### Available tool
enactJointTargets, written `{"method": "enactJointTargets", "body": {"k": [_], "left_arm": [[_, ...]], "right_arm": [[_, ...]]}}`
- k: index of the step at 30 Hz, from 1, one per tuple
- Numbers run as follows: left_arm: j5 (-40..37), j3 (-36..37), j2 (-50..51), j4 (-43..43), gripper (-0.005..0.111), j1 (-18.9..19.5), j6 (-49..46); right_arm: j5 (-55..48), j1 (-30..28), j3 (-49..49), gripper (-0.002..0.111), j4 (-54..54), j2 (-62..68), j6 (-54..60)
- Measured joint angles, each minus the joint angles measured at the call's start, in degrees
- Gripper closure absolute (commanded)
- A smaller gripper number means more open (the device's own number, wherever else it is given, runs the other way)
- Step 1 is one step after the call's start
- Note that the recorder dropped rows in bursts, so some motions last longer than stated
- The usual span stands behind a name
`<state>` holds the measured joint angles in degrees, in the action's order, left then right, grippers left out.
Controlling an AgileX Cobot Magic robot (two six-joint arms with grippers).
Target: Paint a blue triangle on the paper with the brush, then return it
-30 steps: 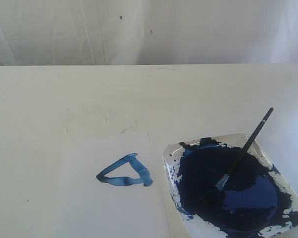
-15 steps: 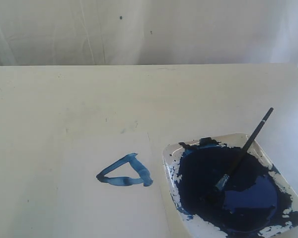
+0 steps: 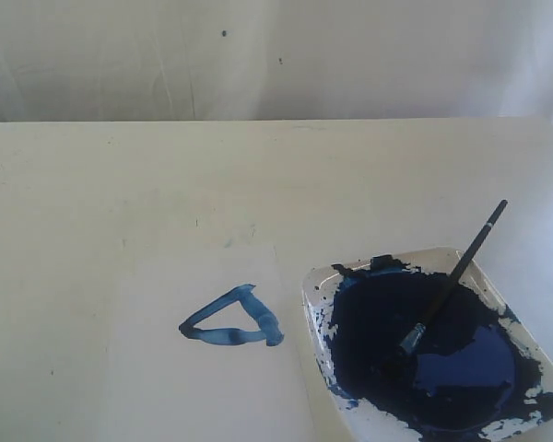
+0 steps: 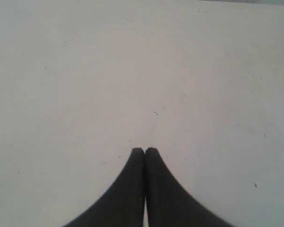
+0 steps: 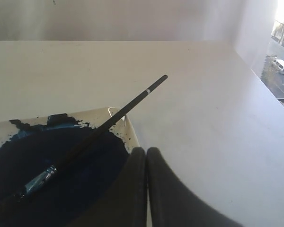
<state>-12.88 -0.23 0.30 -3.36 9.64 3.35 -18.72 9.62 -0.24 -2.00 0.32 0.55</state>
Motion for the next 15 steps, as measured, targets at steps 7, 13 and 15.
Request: {"method": "enactJointTargets", "body": {"k": [7,13,15], "left_arm": [[-0.23,0.00,0.00,0.46,0.107,-3.89,-0.41],[-0.23,0.00,0.00,1.12,0.107,-4.39,-0.62],[-0.23,0.00,0.00,1.23,0.107,-4.39,-0.62]], "right_arm": [[0.00,0.00,0.00,0.108,0.00,0.00,0.00],[0.00,0.00,0.00,0.108,0.00,0.00,0.00],[0.00,0.00,0.00,0.108,0.00,0.00,0.00]]}}
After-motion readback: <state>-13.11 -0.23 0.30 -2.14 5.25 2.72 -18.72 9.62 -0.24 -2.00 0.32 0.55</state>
